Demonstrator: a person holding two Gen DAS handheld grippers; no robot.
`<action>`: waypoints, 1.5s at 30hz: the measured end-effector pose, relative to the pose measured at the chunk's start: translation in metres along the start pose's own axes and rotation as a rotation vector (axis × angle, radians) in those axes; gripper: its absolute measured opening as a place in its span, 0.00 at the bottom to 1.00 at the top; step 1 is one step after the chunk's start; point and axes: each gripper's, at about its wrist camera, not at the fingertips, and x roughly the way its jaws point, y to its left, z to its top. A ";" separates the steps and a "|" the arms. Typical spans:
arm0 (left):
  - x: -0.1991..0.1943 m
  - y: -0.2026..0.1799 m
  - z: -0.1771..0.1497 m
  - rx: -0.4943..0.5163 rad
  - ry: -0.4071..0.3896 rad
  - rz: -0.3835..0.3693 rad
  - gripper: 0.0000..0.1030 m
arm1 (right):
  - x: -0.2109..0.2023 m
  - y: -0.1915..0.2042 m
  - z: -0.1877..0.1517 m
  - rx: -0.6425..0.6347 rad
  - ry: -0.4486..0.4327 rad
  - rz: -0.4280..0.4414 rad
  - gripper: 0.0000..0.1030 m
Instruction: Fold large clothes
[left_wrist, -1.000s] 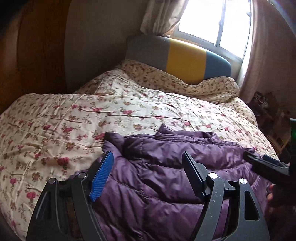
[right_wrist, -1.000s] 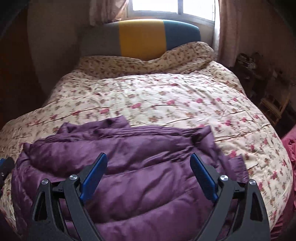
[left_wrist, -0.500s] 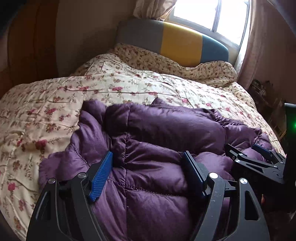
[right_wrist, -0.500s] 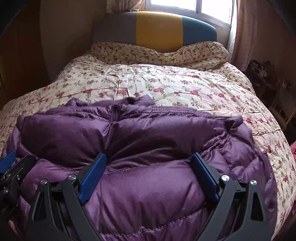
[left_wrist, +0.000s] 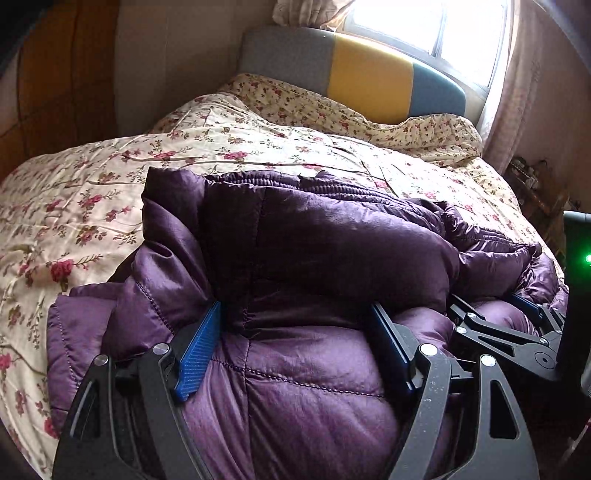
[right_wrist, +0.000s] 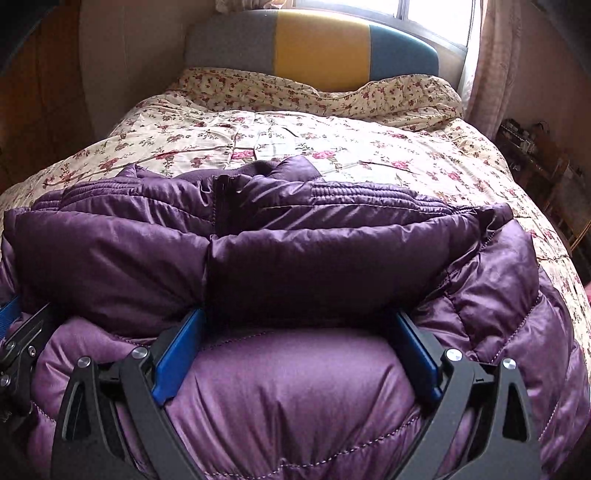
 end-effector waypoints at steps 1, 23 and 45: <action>-0.002 0.000 0.001 0.001 0.005 0.001 0.75 | 0.000 0.000 0.000 0.000 0.000 0.001 0.92; -0.105 0.063 -0.022 -0.050 -0.057 0.051 0.89 | -0.006 -0.005 0.001 0.014 -0.001 0.017 0.96; -0.077 0.159 -0.060 -0.591 0.093 -0.493 0.68 | -0.008 -0.004 0.000 0.023 -0.009 0.031 0.96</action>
